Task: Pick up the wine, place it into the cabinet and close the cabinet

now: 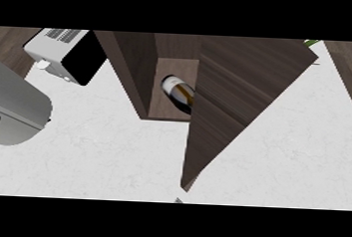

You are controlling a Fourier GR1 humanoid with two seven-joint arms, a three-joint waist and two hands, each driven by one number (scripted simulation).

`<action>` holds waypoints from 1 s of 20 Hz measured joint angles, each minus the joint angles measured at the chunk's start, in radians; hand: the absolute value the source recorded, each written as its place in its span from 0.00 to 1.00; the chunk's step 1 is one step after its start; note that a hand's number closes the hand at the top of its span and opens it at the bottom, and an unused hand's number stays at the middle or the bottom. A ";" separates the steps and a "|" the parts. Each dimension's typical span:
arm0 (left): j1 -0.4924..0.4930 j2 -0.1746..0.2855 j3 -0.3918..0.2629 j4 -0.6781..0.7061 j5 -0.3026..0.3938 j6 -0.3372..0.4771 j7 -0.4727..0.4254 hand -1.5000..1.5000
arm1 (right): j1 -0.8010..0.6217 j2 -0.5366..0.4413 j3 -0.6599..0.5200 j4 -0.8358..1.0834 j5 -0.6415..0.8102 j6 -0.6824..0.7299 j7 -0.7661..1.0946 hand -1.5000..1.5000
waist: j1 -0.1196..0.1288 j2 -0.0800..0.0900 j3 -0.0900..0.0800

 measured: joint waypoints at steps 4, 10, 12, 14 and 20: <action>-0.036 -0.016 0.000 0.012 0.003 -0.002 0.017 0.00 | -0.103 -0.017 -0.006 0.027 -0.051 -0.042 0.015 1.00 | 0.005 0.005 0.000; -0.060 -0.026 -0.004 -0.002 0.003 0.002 0.046 0.00 | -0.261 0.002 -0.051 0.111 -0.161 -0.123 0.009 1.00 | 0.026 0.008 0.001; -0.056 -0.034 -0.008 -0.007 0.000 0.003 0.050 0.00 | -0.359 0.068 -0.089 0.211 -0.192 -0.138 -0.003 1.00 | 0.031 0.009 0.001; -0.059 -0.042 -0.009 -0.002 -0.005 0.005 0.052 0.00 | -0.464 0.110 -0.136 0.306 -0.234 -0.157 -0.015 1.00 | 0.033 0.009 0.001; -0.083 -0.074 -0.001 0.016 -0.020 0.021 0.063 0.00 | -0.715 0.161 -0.278 0.607 -0.351 -0.144 -0.105 1.00 | 0.026 0.010 0.002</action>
